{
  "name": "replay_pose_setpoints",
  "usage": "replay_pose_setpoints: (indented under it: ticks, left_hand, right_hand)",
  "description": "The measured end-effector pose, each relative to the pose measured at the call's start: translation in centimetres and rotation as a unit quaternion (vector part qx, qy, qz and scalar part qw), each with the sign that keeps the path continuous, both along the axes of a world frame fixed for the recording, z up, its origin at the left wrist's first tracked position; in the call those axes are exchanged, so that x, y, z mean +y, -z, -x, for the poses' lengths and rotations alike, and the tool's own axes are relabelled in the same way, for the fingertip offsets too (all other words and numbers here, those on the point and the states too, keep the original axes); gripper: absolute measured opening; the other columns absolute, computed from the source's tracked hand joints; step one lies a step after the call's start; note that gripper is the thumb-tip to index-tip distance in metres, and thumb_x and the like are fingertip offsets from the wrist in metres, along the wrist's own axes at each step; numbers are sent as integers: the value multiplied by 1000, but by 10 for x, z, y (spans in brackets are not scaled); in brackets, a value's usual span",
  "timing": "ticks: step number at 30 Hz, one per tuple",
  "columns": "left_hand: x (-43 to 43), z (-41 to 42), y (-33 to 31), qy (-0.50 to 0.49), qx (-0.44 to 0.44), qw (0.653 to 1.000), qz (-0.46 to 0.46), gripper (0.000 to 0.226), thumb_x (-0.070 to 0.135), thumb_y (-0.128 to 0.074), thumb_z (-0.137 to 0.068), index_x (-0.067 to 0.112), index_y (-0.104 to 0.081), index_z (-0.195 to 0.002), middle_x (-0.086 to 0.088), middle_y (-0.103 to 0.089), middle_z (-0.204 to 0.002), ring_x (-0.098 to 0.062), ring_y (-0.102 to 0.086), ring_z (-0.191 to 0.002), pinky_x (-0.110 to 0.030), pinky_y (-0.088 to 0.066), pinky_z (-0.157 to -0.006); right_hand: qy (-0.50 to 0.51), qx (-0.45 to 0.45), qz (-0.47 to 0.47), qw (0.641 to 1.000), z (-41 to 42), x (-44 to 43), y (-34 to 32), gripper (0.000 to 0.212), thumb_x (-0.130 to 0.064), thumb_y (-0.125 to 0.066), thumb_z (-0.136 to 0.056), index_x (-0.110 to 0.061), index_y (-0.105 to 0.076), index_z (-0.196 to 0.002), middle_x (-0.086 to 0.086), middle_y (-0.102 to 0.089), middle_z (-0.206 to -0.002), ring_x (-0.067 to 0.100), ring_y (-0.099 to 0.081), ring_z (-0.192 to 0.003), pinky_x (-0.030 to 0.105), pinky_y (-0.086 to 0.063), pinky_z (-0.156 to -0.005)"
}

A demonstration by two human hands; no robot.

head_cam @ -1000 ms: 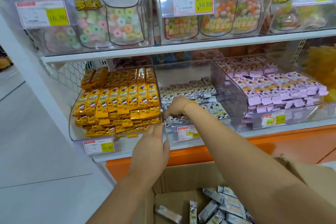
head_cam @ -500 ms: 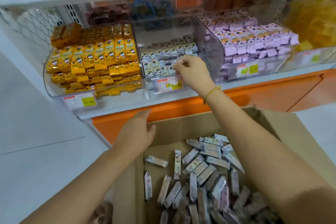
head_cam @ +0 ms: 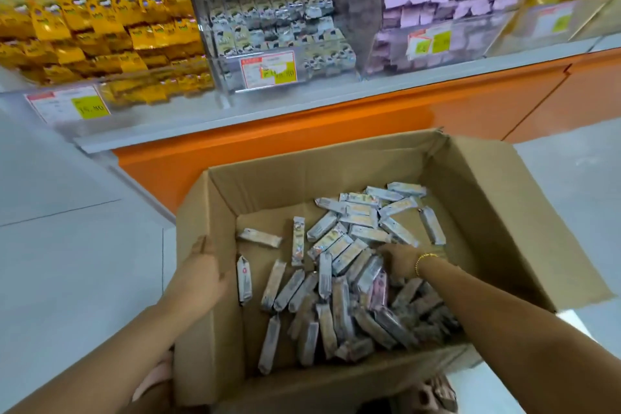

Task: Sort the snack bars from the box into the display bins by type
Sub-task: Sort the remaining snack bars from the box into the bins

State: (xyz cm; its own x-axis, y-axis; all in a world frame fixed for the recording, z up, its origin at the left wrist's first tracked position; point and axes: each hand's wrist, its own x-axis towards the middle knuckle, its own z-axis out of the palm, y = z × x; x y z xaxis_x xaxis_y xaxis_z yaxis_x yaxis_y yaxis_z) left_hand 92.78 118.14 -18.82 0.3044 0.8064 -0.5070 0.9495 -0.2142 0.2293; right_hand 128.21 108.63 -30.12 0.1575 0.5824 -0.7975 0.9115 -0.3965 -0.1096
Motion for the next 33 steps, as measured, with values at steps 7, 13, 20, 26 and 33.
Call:
replay_pose_setpoints:
  ticks: [7, 13, 20, 26, 33]
  left_hand:
    - [4, 3, 3, 45, 45, 998, 7, 77, 25, -48, -96, 0, 2, -150, -11, 4, -158, -25, -55, -120, -23, -43, -81]
    - [9, -4, -1, 52, 83, 995, 15, 77, 31, -45, -97, -1, 1, -149, -14, 0, -159, -22, -51, -124, -25, -40, -91]
    - [10, -7, -2, 45, 89, 995, 17, 77, 36, -43, -98, -4, -1, -149, -17, 3, -158, -18, -46, -130, -25, -40, -93]
    - [13, -22, -22, 12, 83, 995, 60, 81, 36, -50, -96, -1, -1, -149, -13, 10, -158, -23, -34, -138, -26, -34, -104]
    - [32, -43, -87, -32, -197, 973, 118, 89, 42, -76, -72, 28, -30, -146, 4, -28, -154, -16, -32, -139, -32, -27, -111]
  right_hand:
    - [-18, 88, 40, 995, 7, 30, 24, 78, -5, -69, -85, -26, -29, -149, 6, -30, -153, 29, -37, -135, 36, -40, -105]
    - [-155, 4, 114, 981, 2, 55, 38, 82, -12, -74, -81, -24, -30, -148, 5, -32, -152, 28, -38, -134, 37, -40, -104]
    - [-208, -21, 88, 974, 2, 45, 53, 77, -29, -79, -76, -19, -42, -142, 6, -38, -148, 26, -39, -132, 35, -38, -107]
    - [-75, 60, 107, 990, 3, 51, 10, 81, -44, -80, -67, -14, -50, -137, 5, -49, -140, 24, -50, -123, 31, -46, -96]
    - [298, 564, 122, 760, 15, 81, -94, 93, -38, -87, -62, -9, -41, -138, 13, -55, -129, 34, -62, -108, 41, -54, -85]
